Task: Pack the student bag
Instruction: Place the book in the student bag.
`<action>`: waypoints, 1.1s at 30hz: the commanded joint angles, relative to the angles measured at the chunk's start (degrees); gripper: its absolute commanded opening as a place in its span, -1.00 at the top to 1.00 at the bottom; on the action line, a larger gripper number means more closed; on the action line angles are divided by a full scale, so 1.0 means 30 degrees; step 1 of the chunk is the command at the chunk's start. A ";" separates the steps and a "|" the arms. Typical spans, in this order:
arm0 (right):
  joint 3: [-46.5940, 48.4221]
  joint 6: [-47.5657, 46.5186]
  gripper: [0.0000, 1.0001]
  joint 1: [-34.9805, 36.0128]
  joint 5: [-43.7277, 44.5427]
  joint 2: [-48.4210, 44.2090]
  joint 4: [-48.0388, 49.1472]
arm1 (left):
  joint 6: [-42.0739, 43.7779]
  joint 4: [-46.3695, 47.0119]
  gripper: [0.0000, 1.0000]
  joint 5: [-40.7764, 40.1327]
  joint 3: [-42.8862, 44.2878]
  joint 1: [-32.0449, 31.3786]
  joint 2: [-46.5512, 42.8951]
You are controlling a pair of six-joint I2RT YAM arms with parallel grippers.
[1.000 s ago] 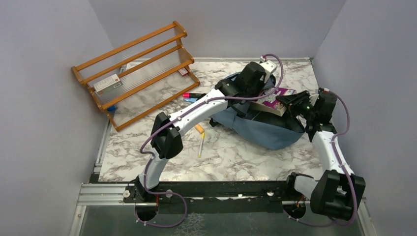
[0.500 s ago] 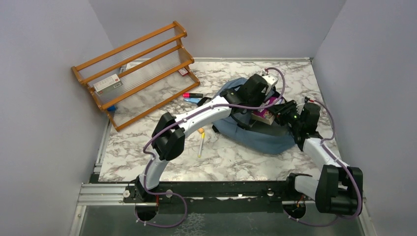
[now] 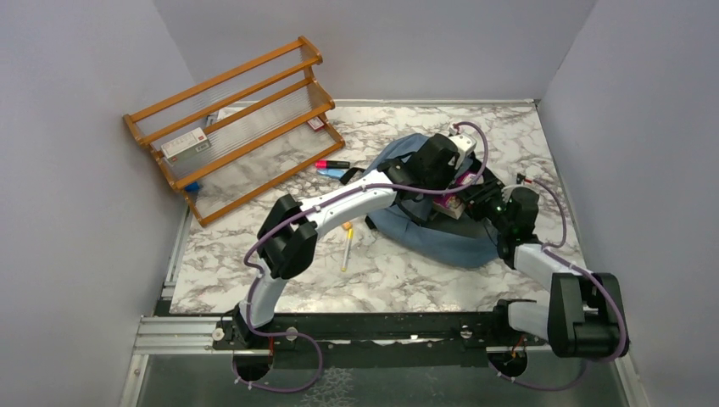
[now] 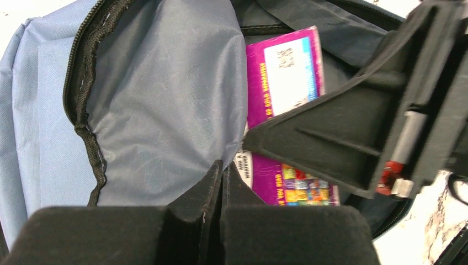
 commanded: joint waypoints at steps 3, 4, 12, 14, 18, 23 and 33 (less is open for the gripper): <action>0.0650 0.0970 0.99 0.2099 0.2508 0.2630 0.5936 | -0.0102 -0.0042 1.00 0.0422 0.1093 -0.0131 -0.0845; 0.0667 0.1088 0.99 0.2405 0.2900 0.3200 0.6543 | -0.0098 -0.0103 1.00 0.0383 0.1210 -0.0131 -0.0825; 0.2107 0.1294 0.99 0.4184 0.5718 0.6735 0.9181 | -0.0140 -0.0325 1.00 0.0377 0.1942 -0.0102 -0.0604; 0.2413 0.1518 0.99 0.4537 0.6569 0.7334 0.9259 | -0.0127 -0.0384 1.00 0.0353 0.2028 -0.0102 -0.0569; 0.3474 0.1572 0.99 0.5186 0.7476 0.8692 0.8819 | -0.0099 -0.0459 1.00 0.0373 0.2123 -0.0051 -0.0509; 0.4553 0.1139 0.99 0.5608 0.7639 1.0390 0.8407 | -0.0098 -0.0585 1.00 0.0379 0.2115 0.0008 -0.0487; 0.5792 -0.0666 0.38 0.5676 0.7240 1.1158 0.5896 | 0.0087 -0.0626 1.00 0.1246 0.1394 0.0275 -0.0311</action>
